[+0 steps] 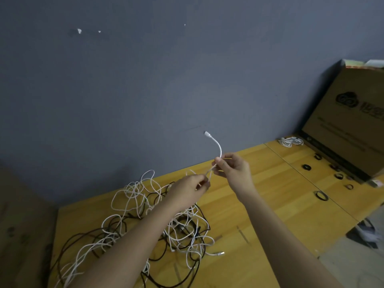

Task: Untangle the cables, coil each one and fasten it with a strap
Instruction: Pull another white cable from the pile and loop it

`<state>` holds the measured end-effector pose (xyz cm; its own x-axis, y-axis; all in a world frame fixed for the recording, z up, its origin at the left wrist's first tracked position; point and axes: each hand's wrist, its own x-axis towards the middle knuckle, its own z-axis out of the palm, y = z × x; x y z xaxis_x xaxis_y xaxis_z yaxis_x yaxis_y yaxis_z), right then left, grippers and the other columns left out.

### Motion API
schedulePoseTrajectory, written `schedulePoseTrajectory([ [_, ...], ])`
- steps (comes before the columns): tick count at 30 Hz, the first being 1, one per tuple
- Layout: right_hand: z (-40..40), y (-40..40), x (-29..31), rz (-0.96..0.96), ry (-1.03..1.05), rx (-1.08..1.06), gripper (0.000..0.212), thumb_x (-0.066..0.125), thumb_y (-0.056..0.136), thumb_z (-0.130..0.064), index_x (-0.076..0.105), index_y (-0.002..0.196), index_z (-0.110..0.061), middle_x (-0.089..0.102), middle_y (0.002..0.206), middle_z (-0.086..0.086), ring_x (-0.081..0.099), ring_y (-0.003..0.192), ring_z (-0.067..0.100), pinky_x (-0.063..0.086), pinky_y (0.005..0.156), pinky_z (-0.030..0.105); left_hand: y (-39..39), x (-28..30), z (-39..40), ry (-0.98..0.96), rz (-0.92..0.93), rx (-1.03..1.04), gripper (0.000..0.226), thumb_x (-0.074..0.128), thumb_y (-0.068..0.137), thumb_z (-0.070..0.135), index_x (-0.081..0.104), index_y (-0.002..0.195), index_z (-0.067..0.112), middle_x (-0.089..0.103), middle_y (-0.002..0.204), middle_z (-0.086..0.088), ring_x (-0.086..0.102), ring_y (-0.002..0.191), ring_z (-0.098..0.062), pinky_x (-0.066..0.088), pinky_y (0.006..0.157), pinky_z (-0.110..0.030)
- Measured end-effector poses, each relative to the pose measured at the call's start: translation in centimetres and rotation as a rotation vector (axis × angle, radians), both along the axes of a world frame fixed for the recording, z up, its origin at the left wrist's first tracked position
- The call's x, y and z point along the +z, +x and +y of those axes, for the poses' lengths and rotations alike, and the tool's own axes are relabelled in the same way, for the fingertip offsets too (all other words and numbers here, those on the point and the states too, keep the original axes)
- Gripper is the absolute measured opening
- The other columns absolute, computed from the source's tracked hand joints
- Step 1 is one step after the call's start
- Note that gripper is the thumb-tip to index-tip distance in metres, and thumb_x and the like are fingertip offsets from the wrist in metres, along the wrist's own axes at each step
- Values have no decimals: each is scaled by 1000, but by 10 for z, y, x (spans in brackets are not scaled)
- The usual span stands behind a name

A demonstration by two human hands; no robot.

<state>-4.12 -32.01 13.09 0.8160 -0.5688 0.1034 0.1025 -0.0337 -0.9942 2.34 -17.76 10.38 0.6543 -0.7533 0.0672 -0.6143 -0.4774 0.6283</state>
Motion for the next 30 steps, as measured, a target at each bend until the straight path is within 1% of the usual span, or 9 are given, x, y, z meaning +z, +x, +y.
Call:
schedulePoseTrajectory([
  [5,-12,-1,-9,174,-436,92,12,54,97,-18,60,87,-16,67,70,-4,60,62,0,46,62,19,3,8,5,-210,-20,11,19,43,101,30,59,95,21,58,87,7,58,74,-15,50,69,-43],
  [8,-9,-1,-15,188,-311,189,30,43,102,-22,63,89,-4,60,60,-4,57,61,14,50,71,45,10,11,4,-256,-110,74,24,44,101,29,64,107,18,56,95,5,59,78,-13,50,71,-35],
  [12,6,-5,-15,158,-201,230,32,42,102,-30,66,94,-10,49,68,-3,50,66,7,51,71,25,15,10,4,-292,-119,153,23,47,100,23,67,106,13,55,89,2,62,79,-19,49,73,-36],
  [14,8,-7,-18,186,-300,307,15,53,98,-23,63,108,-19,52,76,0,54,73,8,54,73,27,18,8,5,-303,-102,205,22,48,99,23,67,104,13,57,89,0,63,75,-20,51,72,-38],
  [16,7,-9,-24,210,-451,329,28,56,96,-16,56,123,-24,53,76,-2,57,72,10,55,79,36,19,6,7,-311,-75,252,22,49,99,25,68,101,14,58,89,-1,64,71,-17,53,70,-39],
  [20,0,-9,-32,205,-722,145,43,41,97,2,51,136,-12,60,87,-5,62,83,19,53,81,37,22,12,11,-284,12,363,20,46,100,23,64,96,15,64,79,-2,64,64,-15,53,60,-33],
  [23,-15,-15,-40,217,-556,-64,36,36,99,1,59,124,-12,65,90,0,68,78,12,54,74,36,42,11,25,-268,95,503,17,46,100,17,63,96,13,63,73,-2,66,65,-18,53,58,-31],
  [27,-34,-21,-43,188,-268,-163,28,34,104,-16,55,123,-16,65,77,8,62,59,17,52,64,37,67,-10,48,-42,90,550,23,45,100,15,66,94,6,65,78,-9,65,72,-26,52,63,-41],
  [30,-26,-15,-35,156,-318,-84,25,37,104,-16,56,120,-21,65,67,3,55,55,12,48,60,30,54,-14,42,6,81,427,32,43,102,22,60,126,11,58,122,-10,59,107,-25,45,92,-36],
])
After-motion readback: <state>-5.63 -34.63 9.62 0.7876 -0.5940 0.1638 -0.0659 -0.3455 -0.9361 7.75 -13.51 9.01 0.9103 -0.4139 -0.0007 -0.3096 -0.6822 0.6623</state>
